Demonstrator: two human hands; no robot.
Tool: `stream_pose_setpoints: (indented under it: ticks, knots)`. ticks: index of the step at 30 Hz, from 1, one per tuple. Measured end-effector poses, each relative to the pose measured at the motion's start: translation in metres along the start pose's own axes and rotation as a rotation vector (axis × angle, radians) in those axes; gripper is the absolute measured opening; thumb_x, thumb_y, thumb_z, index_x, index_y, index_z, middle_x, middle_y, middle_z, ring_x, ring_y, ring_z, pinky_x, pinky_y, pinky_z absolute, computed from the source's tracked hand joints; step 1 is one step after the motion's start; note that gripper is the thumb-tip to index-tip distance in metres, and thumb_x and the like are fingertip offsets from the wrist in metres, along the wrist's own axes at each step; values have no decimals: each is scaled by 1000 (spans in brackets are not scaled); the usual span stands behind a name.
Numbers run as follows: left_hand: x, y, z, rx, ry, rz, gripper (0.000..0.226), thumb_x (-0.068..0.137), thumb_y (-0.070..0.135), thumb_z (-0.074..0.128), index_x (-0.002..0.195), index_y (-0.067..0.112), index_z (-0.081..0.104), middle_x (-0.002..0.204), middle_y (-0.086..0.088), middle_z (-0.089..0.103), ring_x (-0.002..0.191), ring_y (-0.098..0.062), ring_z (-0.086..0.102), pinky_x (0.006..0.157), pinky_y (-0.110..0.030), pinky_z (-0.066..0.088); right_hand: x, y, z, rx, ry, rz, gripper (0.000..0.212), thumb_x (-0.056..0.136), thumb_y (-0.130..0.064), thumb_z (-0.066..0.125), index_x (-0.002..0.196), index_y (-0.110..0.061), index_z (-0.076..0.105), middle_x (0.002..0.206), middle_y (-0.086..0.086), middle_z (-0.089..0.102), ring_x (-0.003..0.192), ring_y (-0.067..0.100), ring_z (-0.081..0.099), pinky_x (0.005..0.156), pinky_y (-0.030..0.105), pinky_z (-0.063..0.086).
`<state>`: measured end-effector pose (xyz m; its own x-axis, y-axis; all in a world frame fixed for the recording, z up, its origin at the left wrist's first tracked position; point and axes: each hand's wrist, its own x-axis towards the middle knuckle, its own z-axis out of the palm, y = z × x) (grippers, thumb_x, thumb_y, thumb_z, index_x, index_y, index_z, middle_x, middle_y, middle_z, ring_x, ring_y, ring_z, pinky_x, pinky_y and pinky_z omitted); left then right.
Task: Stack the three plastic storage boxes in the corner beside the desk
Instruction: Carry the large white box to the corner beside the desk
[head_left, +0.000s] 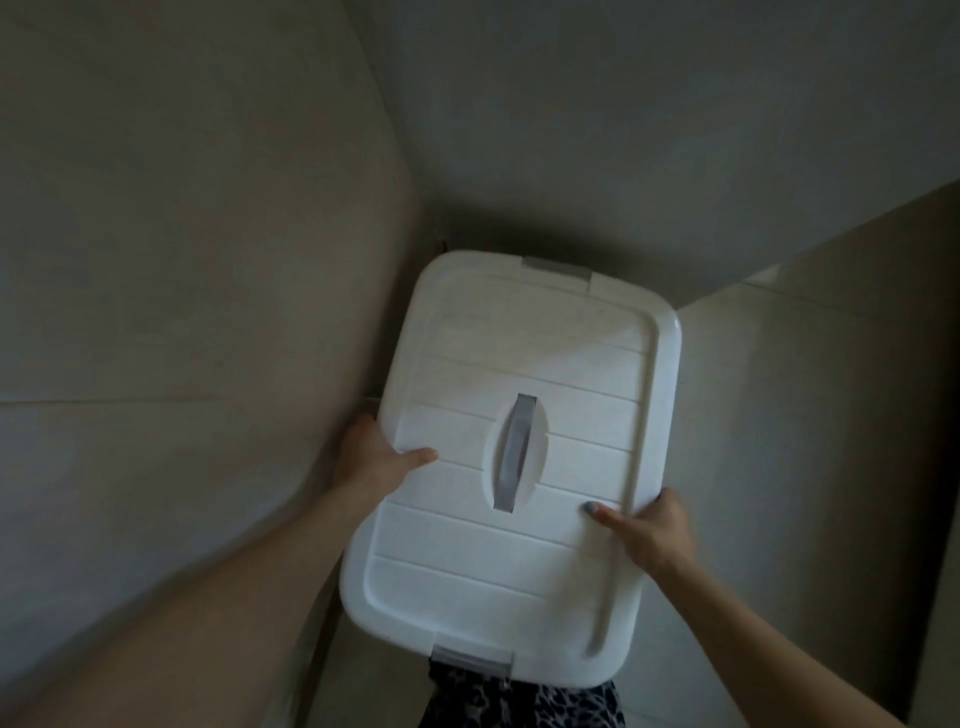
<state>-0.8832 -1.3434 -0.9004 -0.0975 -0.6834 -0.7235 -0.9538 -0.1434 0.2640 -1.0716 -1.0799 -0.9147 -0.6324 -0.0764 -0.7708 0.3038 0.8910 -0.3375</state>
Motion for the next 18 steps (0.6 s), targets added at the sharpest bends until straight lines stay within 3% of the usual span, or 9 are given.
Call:
stream_pose_setpoints:
  ticks: [5,9,18]
  knots:
    - [4,-9,8,7,-1,-12,90,56,41,95,126,3,54,129,-15,62,118,-33,61,94,-40,51,7,6,9,-45,-4,14,54,53,-42,93,83,-19,54,77,-2,61,66,15,57,48,22,37]
    - [6,-15,13,23,2,0,88,57,41,94,125,4,54,127,-15,62,116,-33,62,93,-42,52,7,15,16,-70,-24,26,68,53,-46,92,100,-9,59,91,7,66,80,26,64,53,25,41]
    - [8,-15,9,115,-29,45,82,58,49,91,122,8,58,123,-11,66,112,-31,64,87,-35,52,8,11,13,-144,-71,71,69,59,-48,88,108,-11,56,97,6,65,81,24,62,55,27,42]
